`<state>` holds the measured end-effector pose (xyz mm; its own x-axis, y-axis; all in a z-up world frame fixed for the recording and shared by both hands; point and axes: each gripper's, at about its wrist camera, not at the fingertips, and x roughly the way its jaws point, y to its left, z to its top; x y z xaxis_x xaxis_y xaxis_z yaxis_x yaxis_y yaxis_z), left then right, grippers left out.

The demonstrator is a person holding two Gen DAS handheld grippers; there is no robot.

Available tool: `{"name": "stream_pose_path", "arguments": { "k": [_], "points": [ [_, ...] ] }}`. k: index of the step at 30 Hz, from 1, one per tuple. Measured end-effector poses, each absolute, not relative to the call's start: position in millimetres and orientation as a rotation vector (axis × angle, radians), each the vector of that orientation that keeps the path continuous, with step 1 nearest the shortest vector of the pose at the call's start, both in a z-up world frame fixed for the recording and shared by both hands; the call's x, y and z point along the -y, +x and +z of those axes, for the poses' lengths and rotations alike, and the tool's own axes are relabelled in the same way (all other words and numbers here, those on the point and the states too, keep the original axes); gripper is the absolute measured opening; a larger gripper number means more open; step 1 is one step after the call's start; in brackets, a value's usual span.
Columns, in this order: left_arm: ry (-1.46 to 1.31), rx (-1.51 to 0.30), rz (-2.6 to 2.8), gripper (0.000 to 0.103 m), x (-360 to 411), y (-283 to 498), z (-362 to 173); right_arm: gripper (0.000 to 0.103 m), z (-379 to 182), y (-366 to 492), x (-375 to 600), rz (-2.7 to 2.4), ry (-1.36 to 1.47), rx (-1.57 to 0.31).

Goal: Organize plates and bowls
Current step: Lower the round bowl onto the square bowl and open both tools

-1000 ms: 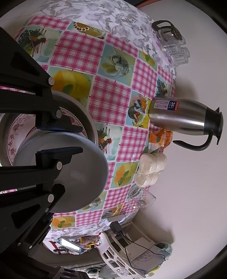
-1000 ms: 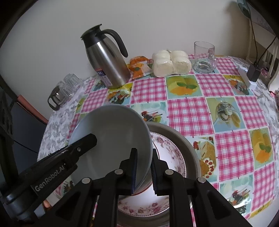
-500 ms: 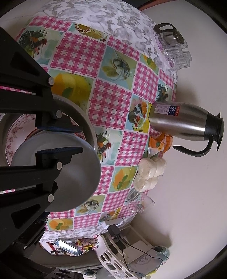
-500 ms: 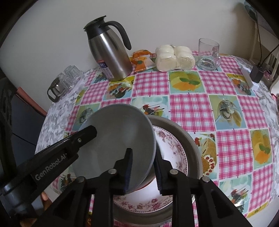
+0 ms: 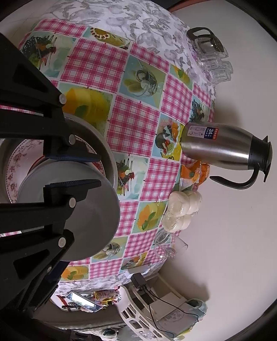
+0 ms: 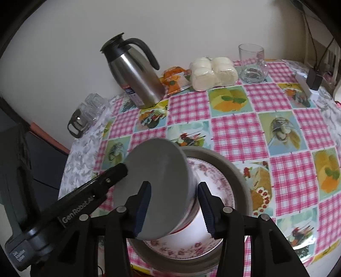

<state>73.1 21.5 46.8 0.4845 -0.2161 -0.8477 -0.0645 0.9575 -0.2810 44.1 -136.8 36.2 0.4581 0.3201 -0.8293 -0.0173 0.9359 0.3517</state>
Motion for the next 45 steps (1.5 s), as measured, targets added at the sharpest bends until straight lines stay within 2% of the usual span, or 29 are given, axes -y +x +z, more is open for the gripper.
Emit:
{"name": "stream_pose_path", "arguments": {
  "k": [7, 15, 22, 23, 25, 27, 29, 31, 36, 38, 40, 42, 45],
  "points": [
    [-0.304, -1.055, -0.085, 0.015, -24.8, 72.0, 48.7, 0.049, 44.1, 43.7, 152.4, 0.180, 0.320, -1.032],
    [-0.317, -1.050, -0.077, 0.017, -27.7, 71.8, 49.0, 0.049, 22.0, 53.9, 176.4, 0.168, 0.417, -1.085],
    [-0.313, -1.049, -0.068, 0.019, -28.5, 70.9, 50.7, 0.049, 21.4, 54.0, 171.0, 0.149, 0.370, -1.097],
    [-0.307, -1.044, -0.063, 0.021, -28.8, 70.5, 52.2, 0.049, 23.4, 53.3, 170.3, 0.149, 0.360, -1.092],
    [-0.299, -1.030, -0.049, 0.043, -30.2, 69.2, 55.7, 0.050, 27.6, 52.0, 168.5, 0.151, 0.340, -1.077],
    [-0.295, -1.018, -0.034, 0.052, -32.0, 68.0, 58.2, 0.059, 31.8, 50.9, 165.3, 0.146, 0.311, -1.062],
    [-0.286, -1.012, -0.009, 0.055, -34.5, 67.4, 60.5, 0.063, 35.5, 49.5, 161.0, 0.140, 0.276, -1.044],
    [-0.279, -1.012, 0.011, 0.063, -36.7, 68.0, 60.7, 0.066, 37.3, 49.3, 157.7, 0.137, 0.249, -1.038],
    [-0.263, -1.029, 0.042, 0.064, -40.8, 69.1, 57.1, 0.077, 37.6, 48.3, 150.6, 0.113, 0.174, -1.025],
    [-0.258, -1.028, 0.044, 0.071, -41.7, 68.7, 56.3, 0.083, 37.9, 47.7, 149.5, 0.107, 0.157, -1.016],
    [-0.250, -1.022, 0.054, 0.084, -42.3, 67.9, 56.3, 0.088, 37.9, 47.2, 149.6, 0.104, 0.149, -1.011],
    [-0.248, -1.011, 0.072, 0.086, -44.7, 66.6, 56.7, 0.098, 37.6, 46.4, 151.0, 0.102, 0.147, -1.010],
    [-0.243, -1.016, 0.103, 0.086, -49.6, 65.1, 55.5, 0.103, 38.6, 43.8, 152.1, 0.104, 0.147, -1.000]
  ]
}}
